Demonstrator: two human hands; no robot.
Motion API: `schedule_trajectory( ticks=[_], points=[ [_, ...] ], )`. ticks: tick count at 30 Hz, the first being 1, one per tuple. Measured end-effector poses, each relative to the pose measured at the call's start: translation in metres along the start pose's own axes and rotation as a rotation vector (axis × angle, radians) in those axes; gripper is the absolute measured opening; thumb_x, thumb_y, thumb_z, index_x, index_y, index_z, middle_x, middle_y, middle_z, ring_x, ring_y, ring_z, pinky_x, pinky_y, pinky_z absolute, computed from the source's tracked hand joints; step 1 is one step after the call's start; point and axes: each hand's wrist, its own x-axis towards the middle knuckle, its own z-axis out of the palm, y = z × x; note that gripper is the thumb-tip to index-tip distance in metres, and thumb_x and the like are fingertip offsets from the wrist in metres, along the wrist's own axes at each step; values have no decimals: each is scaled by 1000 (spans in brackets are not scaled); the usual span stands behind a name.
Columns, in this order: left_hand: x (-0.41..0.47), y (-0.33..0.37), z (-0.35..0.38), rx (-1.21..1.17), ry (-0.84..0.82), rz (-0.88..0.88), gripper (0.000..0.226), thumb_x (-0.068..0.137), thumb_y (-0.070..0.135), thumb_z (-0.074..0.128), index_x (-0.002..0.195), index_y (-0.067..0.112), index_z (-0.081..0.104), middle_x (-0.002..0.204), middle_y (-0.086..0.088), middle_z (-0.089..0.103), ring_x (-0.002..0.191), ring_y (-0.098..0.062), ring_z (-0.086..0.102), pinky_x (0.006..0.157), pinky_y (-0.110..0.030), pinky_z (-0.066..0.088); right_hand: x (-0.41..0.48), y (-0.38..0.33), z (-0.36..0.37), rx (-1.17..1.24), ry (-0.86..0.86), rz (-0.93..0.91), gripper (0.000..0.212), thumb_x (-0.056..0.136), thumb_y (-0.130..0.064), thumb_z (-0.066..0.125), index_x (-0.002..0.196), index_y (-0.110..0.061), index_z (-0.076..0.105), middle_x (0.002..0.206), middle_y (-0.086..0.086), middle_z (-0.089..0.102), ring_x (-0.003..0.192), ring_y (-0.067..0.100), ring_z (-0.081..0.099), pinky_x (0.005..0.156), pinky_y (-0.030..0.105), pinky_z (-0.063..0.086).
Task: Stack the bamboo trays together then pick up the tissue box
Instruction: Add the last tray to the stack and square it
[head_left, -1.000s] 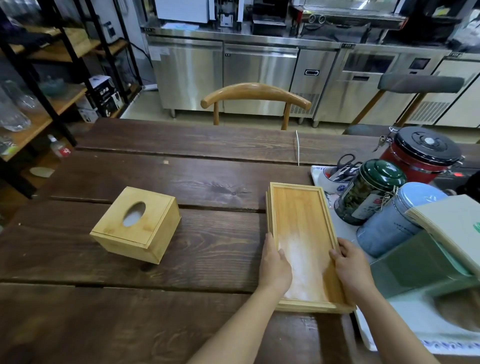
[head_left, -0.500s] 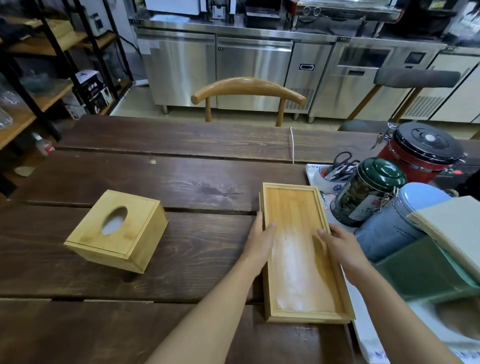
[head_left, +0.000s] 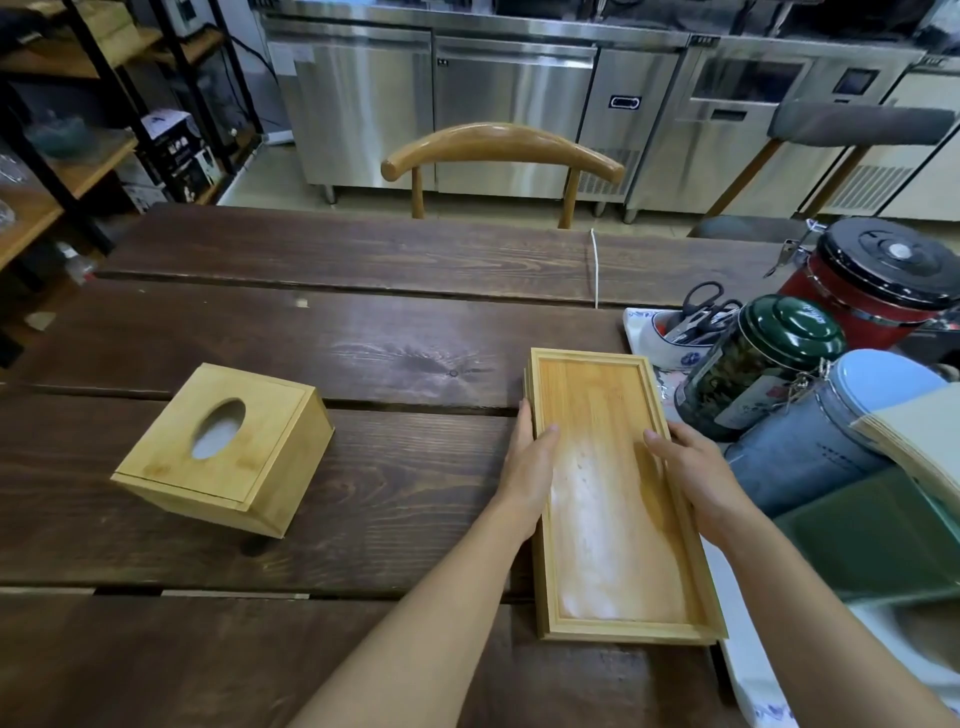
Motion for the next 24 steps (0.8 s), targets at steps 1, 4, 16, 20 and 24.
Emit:
schedule_trajectory(
  ticks=[1, 4, 16, 20, 24],
  points=[
    [-1, 0, 0, -8, -3, 1, 63, 89, 40, 44, 148, 42, 21, 151, 2, 40, 135, -19, 41, 112, -51, 33, 0, -1, 0, 6, -12, 6, 13, 95, -18, 47, 106, -19, 51, 88, -5, 58, 79, 11, 55, 67, 28, 45],
    [-2, 2, -1, -7, -4, 7, 61, 92, 37, 44, 148, 42, 20, 151, 2, 40, 135, -19, 40, 113, -51, 32, -1, -1, -1, 18, -43, 20, 13, 95, -18, 46, 106, -21, 52, 90, -4, 59, 79, 13, 57, 68, 31, 47],
    [-34, -9, -6, -12, -18, 40, 59, 99, 22, 45, 149, 39, 20, 150, 7, 40, 136, -15, 40, 115, -44, 31, -19, 16, -7, -61, -57, -13, 32, 96, -20, 42, 127, -23, 50, 101, -2, 62, 96, 22, 59, 87, 43, 49],
    [-51, -24, -6, -33, -8, 32, 60, 98, 22, 46, 148, 40, 19, 154, 7, 35, 139, -16, 35, 117, -45, 28, -35, 30, -13, -15, -76, -27, 25, 96, -21, 43, 119, -29, 49, 99, -11, 60, 89, 9, 57, 72, 28, 47],
    [-61, -28, -3, -28, -12, 43, 59, 100, 23, 42, 150, 40, 15, 158, 8, 25, 143, -15, 27, 119, -45, 23, -43, 37, -14, 13, -91, -19, 22, 96, -19, 42, 104, -37, 52, 103, -9, 62, 93, 16, 61, 88, 40, 49]
  ],
)
